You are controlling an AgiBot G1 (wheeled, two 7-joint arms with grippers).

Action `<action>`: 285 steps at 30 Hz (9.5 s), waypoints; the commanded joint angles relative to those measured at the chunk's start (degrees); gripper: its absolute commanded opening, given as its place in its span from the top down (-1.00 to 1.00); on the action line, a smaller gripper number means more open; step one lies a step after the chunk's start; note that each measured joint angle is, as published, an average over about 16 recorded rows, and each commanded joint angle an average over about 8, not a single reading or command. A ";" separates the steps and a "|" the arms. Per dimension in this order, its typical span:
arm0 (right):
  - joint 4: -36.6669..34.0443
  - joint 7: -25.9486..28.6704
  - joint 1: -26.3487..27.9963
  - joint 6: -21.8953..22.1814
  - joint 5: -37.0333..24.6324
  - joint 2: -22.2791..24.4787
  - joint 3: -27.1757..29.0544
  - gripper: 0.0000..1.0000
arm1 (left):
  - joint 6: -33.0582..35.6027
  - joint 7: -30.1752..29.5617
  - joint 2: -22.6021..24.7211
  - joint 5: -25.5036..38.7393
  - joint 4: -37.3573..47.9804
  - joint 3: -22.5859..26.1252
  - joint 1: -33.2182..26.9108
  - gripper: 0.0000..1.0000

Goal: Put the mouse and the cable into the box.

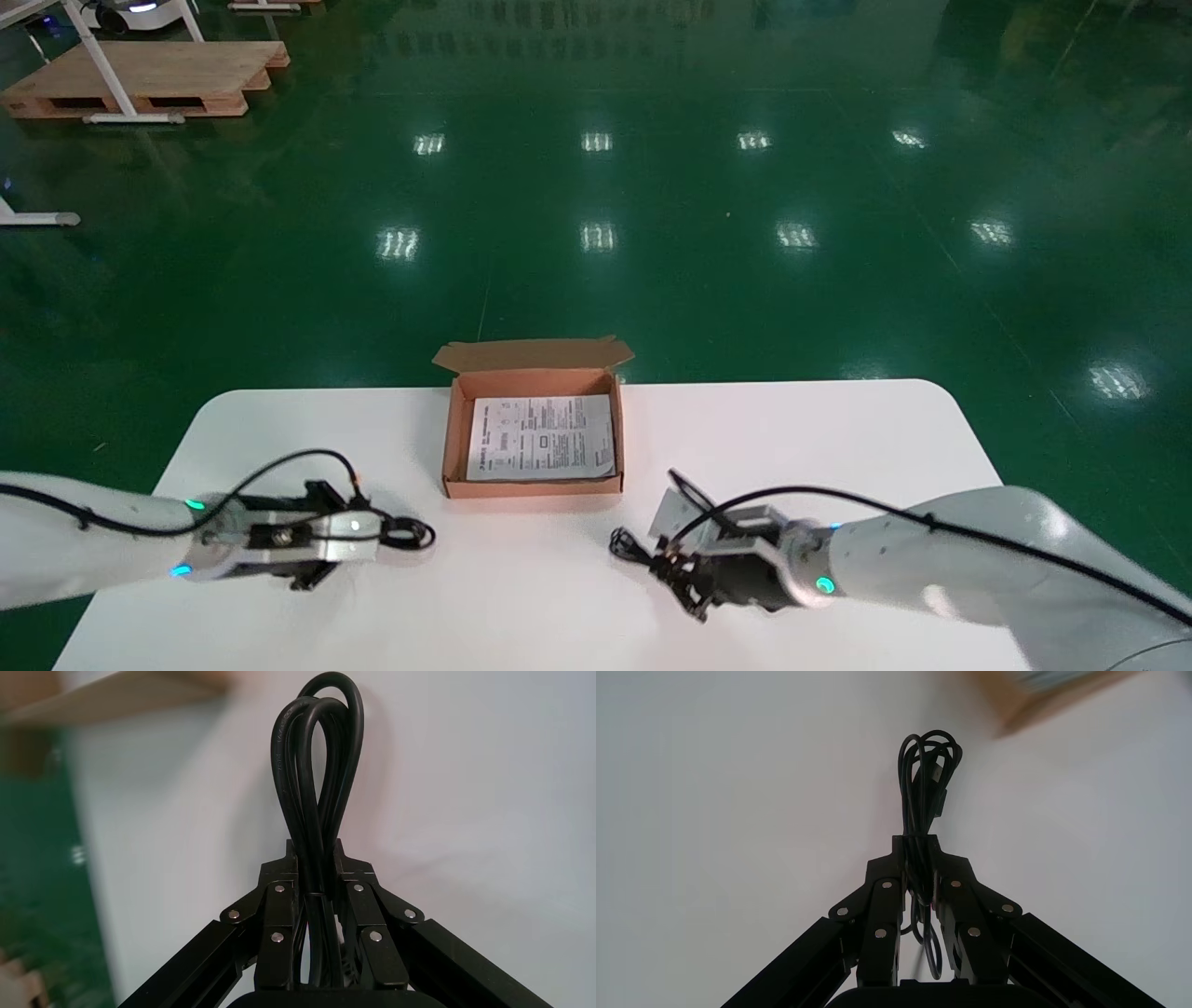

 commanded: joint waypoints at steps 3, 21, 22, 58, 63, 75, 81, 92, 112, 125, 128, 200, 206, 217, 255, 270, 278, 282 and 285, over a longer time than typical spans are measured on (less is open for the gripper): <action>3.32 -0.52 2.37 -0.76 1.53 4.10 1.57 1.00 | 2.16 0.54 -1.90 -1.68 -3.24 -1.09 -2.64 1.00; 30.88 9.85 11.47 -0.38 -4.18 15.56 2.72 1.00 | -15.96 7.14 15.74 -2.33 2.74 -0.98 -1.14 1.00; 31.38 10.07 11.53 -0.44 -4.35 15.69 2.68 1.00 | -16.33 7.24 16.00 -2.33 3.04 -0.95 -1.17 1.00; 31.31 9.84 11.29 -0.65 -4.51 15.56 2.57 1.00 | -39.53 8.45 16.50 -10.30 -0.58 15.08 7.67 -1.00; 31.16 9.80 11.29 -0.62 -4.48 15.55 2.58 1.00 | -39.15 8.47 16.44 -10.13 -0.96 14.72 7.73 -1.00; 30.96 9.75 11.29 -0.57 -4.43 15.55 2.61 1.00 | -38.66 8.51 16.37 -9.91 -1.46 14.26 7.83 -1.00; 30.92 9.72 11.30 -0.55 -4.39 15.54 2.61 1.00 | -38.36 8.37 15.90 -10.07 -2.01 14.26 7.91 -1.00; 31.20 9.82 11.18 -0.35 -4.66 15.53 2.54 1.00 | -41.12 3.98 15.92 -12.21 -0.89 15.83 6.35 -1.00; 13.96 -7.62 14.29 1.27 -1.40 0.66 0.44 1.00 | -39.89 -9.55 10.05 -17.76 12.80 16.69 -6.76 -1.00; 13.41 -18.65 10.88 8.29 8.53 -7.09 -13.13 1.00 | -39.75 -10.13 9.98 -17.40 12.84 16.88 -6.90 -1.00; 16.09 -18.08 10.52 8.73 11.56 -7.00 -17.48 1.00 | -39.76 -10.25 9.96 -17.32 12.81 16.92 -6.90 -1.00; 17.28 -7.07 17.43 24.75 27.57 -6.86 -46.14 -1.00 | -39.85 -12.81 9.70 -15.63 12.17 17.67 -6.82 -1.00; 16.81 -7.07 17.51 24.76 27.39 -6.86 -46.07 -1.00 | -39.85 -12.80 9.71 -15.64 12.17 17.66 -6.82 -1.00; 16.36 -7.05 17.63 24.80 27.16 -6.84 -46.02 -1.00 | -39.85 -12.77 9.71 -15.66 12.19 17.65 -6.82 -1.00; 30.81 -0.23 -0.73 -1.57 40.11 12.54 -14.44 -1.00 | -8.37 -19.79 -5.64 -39.25 -10.55 1.85 5.17 -1.00; 39.05 3.60 -11.10 -16.45 47.45 23.46 3.32 -1.00 | 10.53 -24.03 -14.86 -53.41 -24.21 -7.64 12.37 -1.00; 43.44 5.65 -16.62 -24.37 51.36 29.28 12.78 -1.00 | 20.60 -26.29 -19.77 -60.95 -31.48 -12.70 16.21 -1.00; 45.65 6.67 -19.40 -28.35 53.33 32.20 17.53 -1.00 | 25.66 -27.42 -22.24 -64.74 -35.14 -15.24 18.13 -1.00; 47.28 7.43 -21.46 -31.30 54.79 34.37 21.06 -1.00 | 29.44 -28.27 -24.09 -67.58 -37.87 -17.14 19.58 -1.00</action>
